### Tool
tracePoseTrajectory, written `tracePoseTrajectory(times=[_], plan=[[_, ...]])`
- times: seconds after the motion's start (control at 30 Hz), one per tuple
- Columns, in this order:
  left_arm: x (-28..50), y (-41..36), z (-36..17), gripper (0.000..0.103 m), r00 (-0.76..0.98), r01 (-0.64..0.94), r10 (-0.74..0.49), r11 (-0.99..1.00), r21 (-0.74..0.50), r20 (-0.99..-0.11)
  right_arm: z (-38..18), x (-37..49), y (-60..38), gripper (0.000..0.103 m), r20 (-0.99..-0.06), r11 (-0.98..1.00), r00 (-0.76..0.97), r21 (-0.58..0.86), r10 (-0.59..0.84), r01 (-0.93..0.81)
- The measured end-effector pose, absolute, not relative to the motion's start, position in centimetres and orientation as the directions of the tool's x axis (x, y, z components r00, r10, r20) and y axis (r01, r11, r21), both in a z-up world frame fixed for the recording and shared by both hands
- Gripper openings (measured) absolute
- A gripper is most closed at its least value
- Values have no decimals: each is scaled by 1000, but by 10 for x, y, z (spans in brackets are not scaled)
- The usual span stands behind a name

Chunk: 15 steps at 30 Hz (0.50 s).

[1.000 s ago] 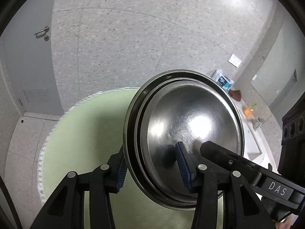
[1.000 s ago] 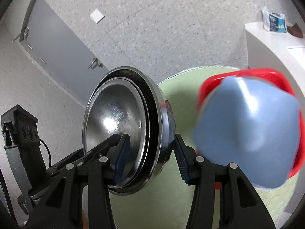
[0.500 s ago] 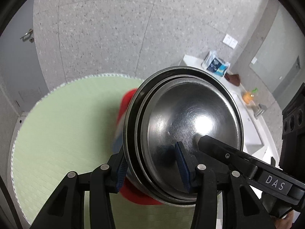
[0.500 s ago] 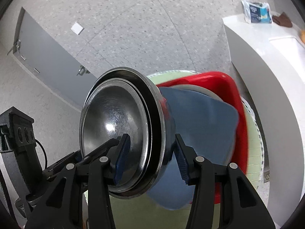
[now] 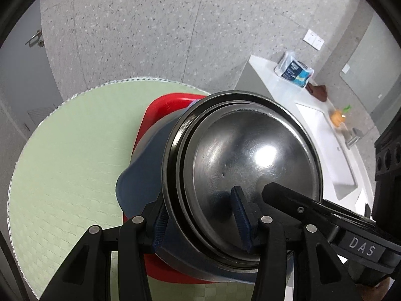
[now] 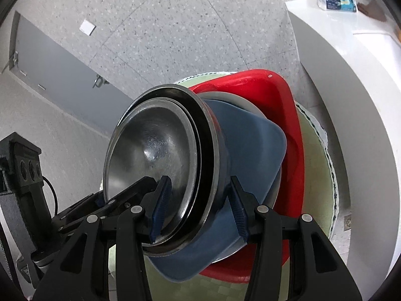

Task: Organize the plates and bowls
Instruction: 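Carry the bowl stack over the red basin and lower it onto the blue plate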

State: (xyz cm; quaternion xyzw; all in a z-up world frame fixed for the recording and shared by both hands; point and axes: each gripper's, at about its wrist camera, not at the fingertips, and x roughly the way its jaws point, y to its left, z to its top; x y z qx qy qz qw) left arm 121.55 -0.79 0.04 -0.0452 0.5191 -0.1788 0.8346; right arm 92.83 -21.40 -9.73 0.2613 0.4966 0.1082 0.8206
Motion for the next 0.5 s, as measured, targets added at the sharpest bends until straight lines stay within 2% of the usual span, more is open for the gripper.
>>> tracePoseTrajectory(times=[0.5], plan=[[1228,-9,-14,44,392,230,-325,941,-250,-861,-97,935,-203,52,-807,885,447,461,387,66]])
